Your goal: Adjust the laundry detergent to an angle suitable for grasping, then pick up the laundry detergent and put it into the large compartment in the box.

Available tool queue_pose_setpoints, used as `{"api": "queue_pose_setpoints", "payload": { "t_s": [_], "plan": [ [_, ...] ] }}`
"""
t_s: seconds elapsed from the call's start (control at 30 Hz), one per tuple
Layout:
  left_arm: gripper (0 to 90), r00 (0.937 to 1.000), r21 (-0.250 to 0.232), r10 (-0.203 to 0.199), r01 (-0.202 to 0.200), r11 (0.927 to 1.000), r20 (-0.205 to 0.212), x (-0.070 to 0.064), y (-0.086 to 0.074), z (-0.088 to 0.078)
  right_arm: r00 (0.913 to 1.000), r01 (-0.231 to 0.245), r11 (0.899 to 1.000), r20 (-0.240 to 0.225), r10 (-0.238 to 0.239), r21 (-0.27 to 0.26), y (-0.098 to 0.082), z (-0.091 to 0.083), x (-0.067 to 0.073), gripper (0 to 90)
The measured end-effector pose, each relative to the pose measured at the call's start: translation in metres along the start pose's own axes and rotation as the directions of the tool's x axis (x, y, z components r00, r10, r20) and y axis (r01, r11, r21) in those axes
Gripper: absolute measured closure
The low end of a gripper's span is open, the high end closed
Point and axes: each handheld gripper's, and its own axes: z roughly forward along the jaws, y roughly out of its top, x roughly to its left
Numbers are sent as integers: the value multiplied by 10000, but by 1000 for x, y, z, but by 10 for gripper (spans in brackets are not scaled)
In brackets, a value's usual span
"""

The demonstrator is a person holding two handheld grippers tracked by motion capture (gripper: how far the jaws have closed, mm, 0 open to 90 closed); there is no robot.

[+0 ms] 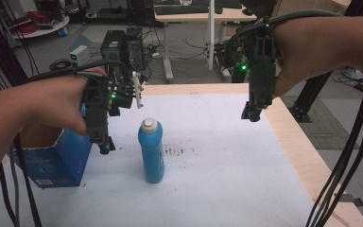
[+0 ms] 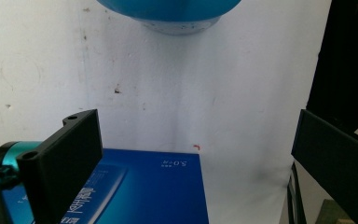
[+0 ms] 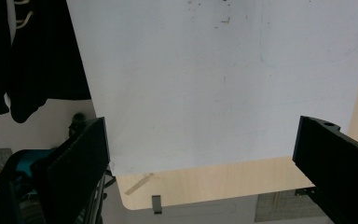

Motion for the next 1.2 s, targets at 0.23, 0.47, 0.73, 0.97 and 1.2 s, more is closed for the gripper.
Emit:
{"api": "queue_pose_setpoints", "payload": {
  "t_s": [0.23,0.47,0.73,0.97,1.2],
  "plan": [
    [18,10000,67,-17,17,10000,52,1,3,0,10000,76,10000,38,-76,27,-1,0,-2,27],
    [18,10000,449,-16,16,9990,11,2,7,0,9999,-47,10000,98,46,56,-7,5,-5,27],
    [18,9999,315,-162,162,9994,3,3,8,-5,10000,15,10000,64,-15,15,-10,4,-7,27],
    [18,9998,206,-202,202,9996,-16,4,5,-7,9999,-67,9998,130,64,174,0,6,-11,27],
    [18,9998,236,-175,174,9996,46,5,5,-8,9997,-121,9996,195,116,254,-2,6,-13,27]
  ]
}}
